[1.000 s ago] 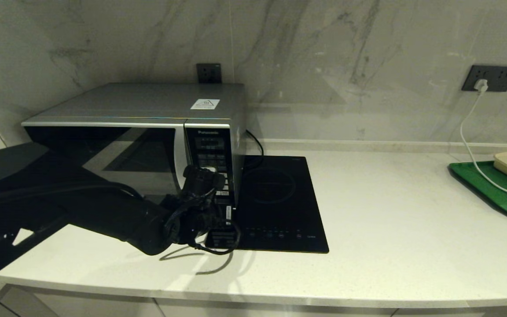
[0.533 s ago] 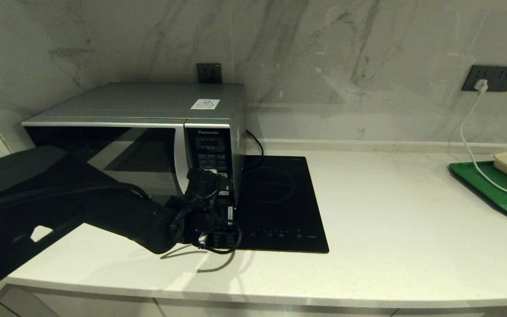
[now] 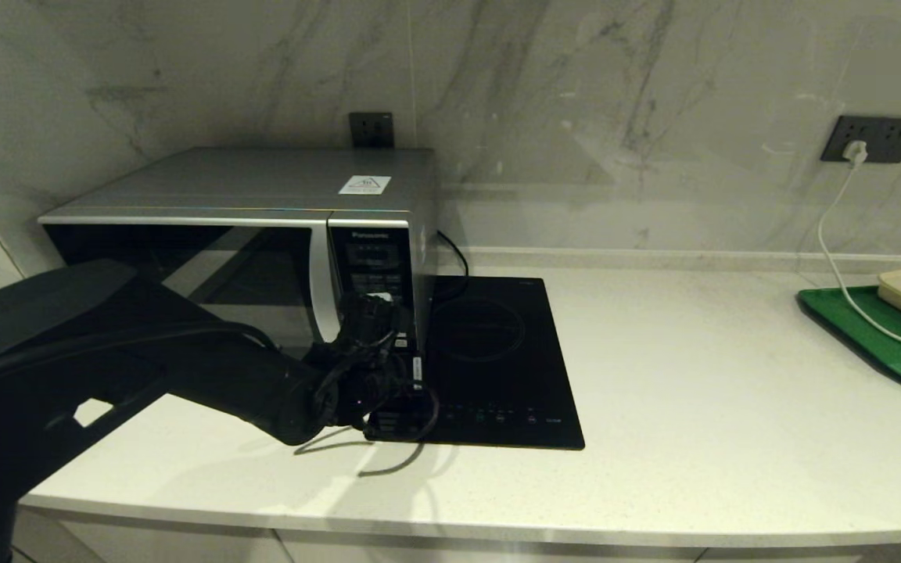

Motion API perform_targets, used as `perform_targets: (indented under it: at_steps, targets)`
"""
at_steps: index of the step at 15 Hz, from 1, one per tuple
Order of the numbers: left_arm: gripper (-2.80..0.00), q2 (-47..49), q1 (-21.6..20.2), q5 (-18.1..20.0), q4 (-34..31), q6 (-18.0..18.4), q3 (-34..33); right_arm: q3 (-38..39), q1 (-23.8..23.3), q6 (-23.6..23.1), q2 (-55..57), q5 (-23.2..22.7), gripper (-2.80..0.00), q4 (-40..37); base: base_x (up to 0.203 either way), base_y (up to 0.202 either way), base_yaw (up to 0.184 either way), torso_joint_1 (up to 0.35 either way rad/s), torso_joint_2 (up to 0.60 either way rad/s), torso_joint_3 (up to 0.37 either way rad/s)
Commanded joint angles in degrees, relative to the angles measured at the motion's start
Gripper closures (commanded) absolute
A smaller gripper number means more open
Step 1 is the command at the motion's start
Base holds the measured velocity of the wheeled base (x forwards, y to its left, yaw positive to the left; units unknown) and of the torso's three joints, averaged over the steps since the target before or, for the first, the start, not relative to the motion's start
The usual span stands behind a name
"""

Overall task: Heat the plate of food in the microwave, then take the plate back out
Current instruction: Open the microwave oven

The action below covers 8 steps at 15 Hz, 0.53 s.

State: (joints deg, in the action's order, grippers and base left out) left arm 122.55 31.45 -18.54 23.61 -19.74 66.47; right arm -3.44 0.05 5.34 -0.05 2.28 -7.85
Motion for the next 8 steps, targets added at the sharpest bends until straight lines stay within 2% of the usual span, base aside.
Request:
perform_targets:
  at_steps: [1, 8]
  targets:
    - [0.00, 0.2, 0.2, -0.2, 0.2, -0.2, 0.9, 0.0, 0.0, 0.0, 0.0, 0.0, 0.00, -0.1, 0.000, 0.000, 0.000, 0.000, 0.00, 0.000]
    - [0.00, 0.9, 0.1, -0.3, 0.3, -0.1, 1.5, 0.0, 0.0, 0.0, 0.0, 0.0, 0.00, -0.1, 0.000, 0.000, 0.000, 0.000, 0.00, 0.000]
